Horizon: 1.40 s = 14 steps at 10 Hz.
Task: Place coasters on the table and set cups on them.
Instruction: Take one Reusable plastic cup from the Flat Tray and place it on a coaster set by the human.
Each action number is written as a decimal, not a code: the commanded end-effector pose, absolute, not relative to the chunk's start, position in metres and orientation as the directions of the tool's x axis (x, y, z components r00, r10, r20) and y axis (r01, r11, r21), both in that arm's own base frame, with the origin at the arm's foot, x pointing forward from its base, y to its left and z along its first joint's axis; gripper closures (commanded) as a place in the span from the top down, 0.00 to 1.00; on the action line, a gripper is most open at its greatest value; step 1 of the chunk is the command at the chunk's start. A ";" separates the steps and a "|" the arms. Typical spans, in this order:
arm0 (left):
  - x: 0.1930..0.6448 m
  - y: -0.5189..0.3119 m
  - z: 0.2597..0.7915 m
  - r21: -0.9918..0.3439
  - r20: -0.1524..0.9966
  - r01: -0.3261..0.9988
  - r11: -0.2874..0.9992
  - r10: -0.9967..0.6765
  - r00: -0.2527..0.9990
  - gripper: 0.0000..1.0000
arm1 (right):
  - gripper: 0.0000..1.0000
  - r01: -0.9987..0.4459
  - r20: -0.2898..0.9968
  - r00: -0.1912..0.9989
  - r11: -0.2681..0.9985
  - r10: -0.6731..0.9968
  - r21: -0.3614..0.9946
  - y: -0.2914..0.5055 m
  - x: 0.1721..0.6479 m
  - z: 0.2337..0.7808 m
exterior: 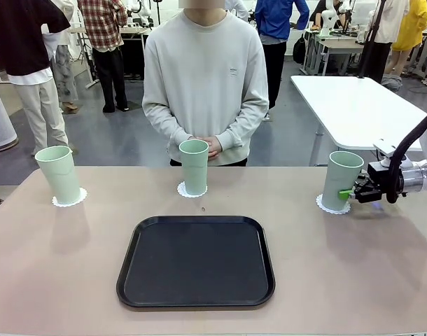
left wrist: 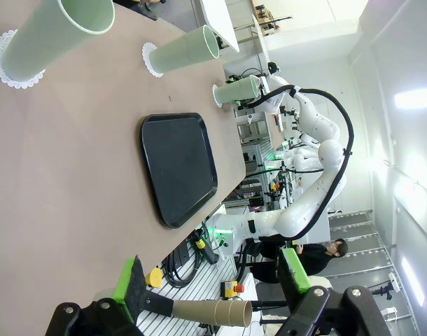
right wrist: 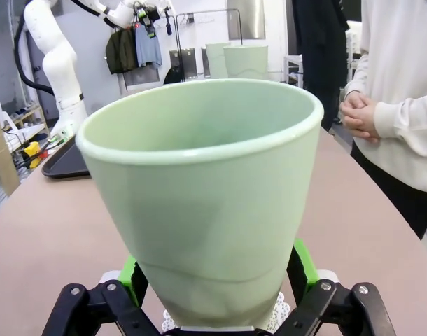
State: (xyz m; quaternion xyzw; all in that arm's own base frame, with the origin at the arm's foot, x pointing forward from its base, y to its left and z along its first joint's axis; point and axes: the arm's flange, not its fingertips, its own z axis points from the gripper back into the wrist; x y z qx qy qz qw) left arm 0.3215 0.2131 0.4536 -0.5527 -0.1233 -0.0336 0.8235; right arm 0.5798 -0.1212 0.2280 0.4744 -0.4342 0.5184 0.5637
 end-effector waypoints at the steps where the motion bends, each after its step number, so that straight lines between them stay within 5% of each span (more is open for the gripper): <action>1: 0.321 0.214 0.455 -0.903 0.253 0.202 0.379 0.087 0.964 1.00 | 1.00 -0.999 0.978 0.049 -0.012 0.204 0.053 -0.127 0.580 0.232; 10: 0.321 0.214 0.455 -0.903 0.253 0.202 0.379 0.087 0.964 1.00 | 1.00 -0.996 0.970 0.085 0.054 0.228 0.075 -0.167 0.592 0.232; 13: 0.321 0.214 0.455 -0.903 0.253 0.202 0.379 0.087 0.964 1.00 | 1.00 -0.990 0.944 0.105 0.119 0.311 0.071 -0.194 0.565 0.272; 14: 0.321 0.214 0.455 -0.903 0.253 0.202 0.379 0.087 0.964 1.00 | 1.00 -0.967 0.903 0.199 0.227 0.380 0.117 -0.200 0.549 0.301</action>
